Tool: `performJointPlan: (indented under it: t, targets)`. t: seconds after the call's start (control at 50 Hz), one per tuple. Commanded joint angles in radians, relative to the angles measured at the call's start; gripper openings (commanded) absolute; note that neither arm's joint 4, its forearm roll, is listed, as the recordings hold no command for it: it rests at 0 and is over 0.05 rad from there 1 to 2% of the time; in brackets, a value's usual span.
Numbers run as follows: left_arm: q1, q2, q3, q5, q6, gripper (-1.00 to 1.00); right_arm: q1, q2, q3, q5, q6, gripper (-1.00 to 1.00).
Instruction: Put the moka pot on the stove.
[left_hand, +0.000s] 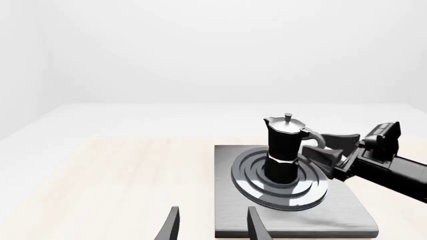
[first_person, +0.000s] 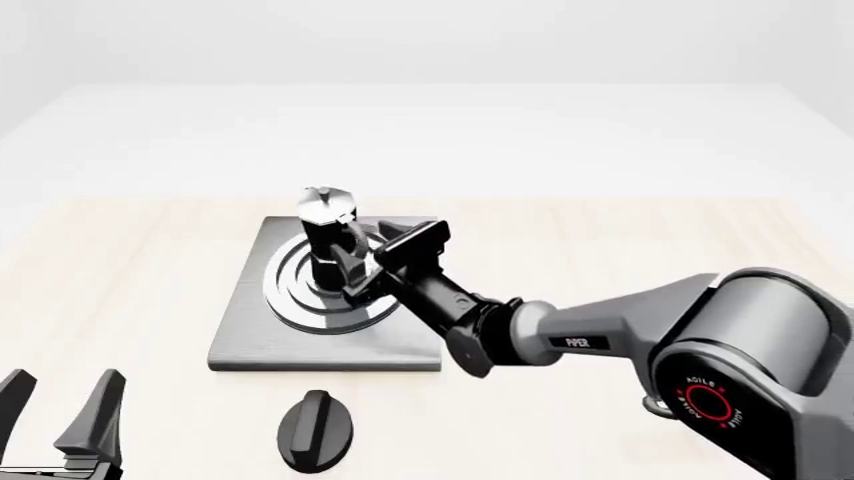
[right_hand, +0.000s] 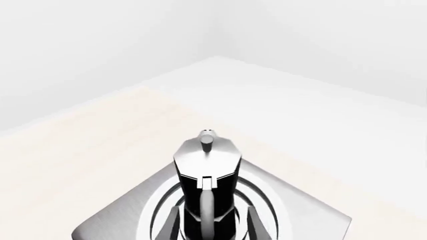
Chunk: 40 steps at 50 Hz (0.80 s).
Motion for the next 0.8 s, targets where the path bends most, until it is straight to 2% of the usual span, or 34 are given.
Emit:
performJointPlan:
  t: [0.02, 0.44, 0.8]
  targets:
    - [0.000, 0.000, 0.000, 0.000, 0.000, 1.00, -0.007, 0.010, -0.022, 0.014, 0.005, 1.00]
    - [0.000, 0.000, 0.000, 0.000, 0.000, 1.00, -0.006, 0.000, -0.012, 0.019, 0.005, 1.00]
    - [0.000, 0.000, 0.000, 0.000, 0.000, 1.00, -0.004, -0.101, 0.089, 0.001, -0.015, 1.00]
